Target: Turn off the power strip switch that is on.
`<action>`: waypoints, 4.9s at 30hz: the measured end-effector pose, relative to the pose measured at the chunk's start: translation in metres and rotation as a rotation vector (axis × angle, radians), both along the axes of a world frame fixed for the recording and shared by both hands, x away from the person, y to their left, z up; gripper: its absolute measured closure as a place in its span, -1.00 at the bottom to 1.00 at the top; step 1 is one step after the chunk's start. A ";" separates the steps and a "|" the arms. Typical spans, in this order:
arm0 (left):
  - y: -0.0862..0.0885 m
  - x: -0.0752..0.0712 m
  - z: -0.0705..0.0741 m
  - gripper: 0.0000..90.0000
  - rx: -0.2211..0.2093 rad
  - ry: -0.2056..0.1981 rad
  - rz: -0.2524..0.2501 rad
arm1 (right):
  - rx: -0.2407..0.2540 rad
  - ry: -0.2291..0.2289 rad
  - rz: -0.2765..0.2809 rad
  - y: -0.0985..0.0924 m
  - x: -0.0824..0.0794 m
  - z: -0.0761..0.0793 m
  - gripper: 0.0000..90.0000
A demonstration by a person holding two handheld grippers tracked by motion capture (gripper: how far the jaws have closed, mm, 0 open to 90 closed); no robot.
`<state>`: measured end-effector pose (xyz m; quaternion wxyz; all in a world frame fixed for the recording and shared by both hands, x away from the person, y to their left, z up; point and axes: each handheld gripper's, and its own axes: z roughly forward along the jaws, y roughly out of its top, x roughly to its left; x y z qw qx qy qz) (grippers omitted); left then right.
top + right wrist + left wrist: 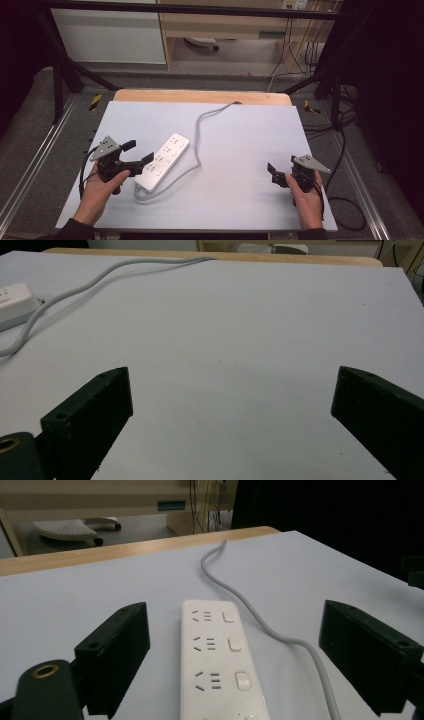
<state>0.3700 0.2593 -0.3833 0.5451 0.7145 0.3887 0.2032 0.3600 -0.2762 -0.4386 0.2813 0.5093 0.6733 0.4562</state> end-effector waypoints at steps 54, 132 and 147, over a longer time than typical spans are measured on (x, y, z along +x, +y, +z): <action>-0.018 0.009 -0.029 0.35 0.109 0.106 -0.076 | -0.005 0.026 -0.014 -0.001 0.003 -0.004 -0.92; -0.052 0.039 -0.048 1.00 0.229 0.260 -0.128 | 0.028 0.036 0.007 0.003 0.007 -0.006 -0.92; -0.052 0.038 -0.048 1.00 0.229 0.268 -0.129 | 0.028 0.039 0.008 0.003 0.007 -0.006 -0.92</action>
